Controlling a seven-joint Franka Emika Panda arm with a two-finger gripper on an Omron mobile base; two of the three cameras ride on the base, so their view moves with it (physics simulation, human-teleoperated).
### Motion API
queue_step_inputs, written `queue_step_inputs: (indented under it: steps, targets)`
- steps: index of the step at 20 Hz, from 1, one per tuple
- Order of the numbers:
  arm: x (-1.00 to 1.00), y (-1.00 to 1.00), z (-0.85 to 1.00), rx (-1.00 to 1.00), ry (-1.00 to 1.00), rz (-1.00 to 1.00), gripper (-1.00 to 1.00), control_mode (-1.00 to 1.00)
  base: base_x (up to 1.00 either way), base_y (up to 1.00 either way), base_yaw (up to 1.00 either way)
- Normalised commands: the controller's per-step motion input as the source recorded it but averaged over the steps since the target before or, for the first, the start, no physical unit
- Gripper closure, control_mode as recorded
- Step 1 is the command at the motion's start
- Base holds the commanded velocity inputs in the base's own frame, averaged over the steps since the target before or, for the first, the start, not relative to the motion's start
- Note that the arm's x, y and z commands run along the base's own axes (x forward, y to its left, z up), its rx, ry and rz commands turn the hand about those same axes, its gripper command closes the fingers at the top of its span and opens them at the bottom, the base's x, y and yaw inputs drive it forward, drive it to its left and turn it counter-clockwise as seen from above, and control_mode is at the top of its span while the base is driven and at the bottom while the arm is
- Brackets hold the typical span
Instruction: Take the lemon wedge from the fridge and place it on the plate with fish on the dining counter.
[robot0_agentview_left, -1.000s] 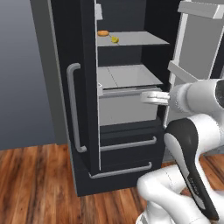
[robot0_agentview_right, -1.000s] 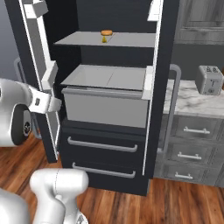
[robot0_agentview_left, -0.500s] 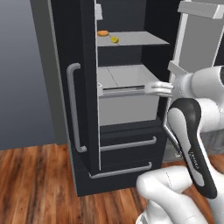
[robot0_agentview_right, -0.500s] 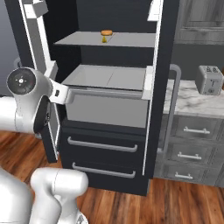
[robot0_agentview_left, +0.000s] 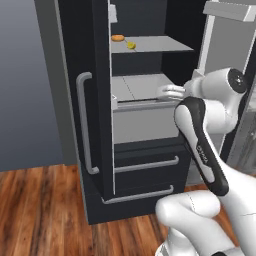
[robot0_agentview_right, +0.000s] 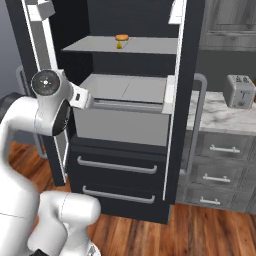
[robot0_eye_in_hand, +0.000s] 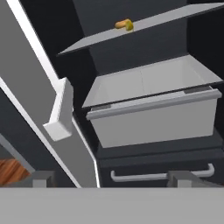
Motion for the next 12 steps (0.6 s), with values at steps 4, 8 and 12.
queue_step_inputs:
  steps: [4, 8, 12]
  targets:
    - [0.15, 0.24, -0.12, 0.10, 0.00, 0.22, -1.00, -1.00, 0.00, 0.00, 0.00]
    - [0.00, 0.20, 0.00, 0.10, 0.00, 0.19, -1.00, -1.00, 0.00, 0.00, 0.00]
    - [0.03, 0.00, 0.00, 0.00, 0.00, 0.00, -1.00, -1.00, 0.00, 0.00, 0.00]
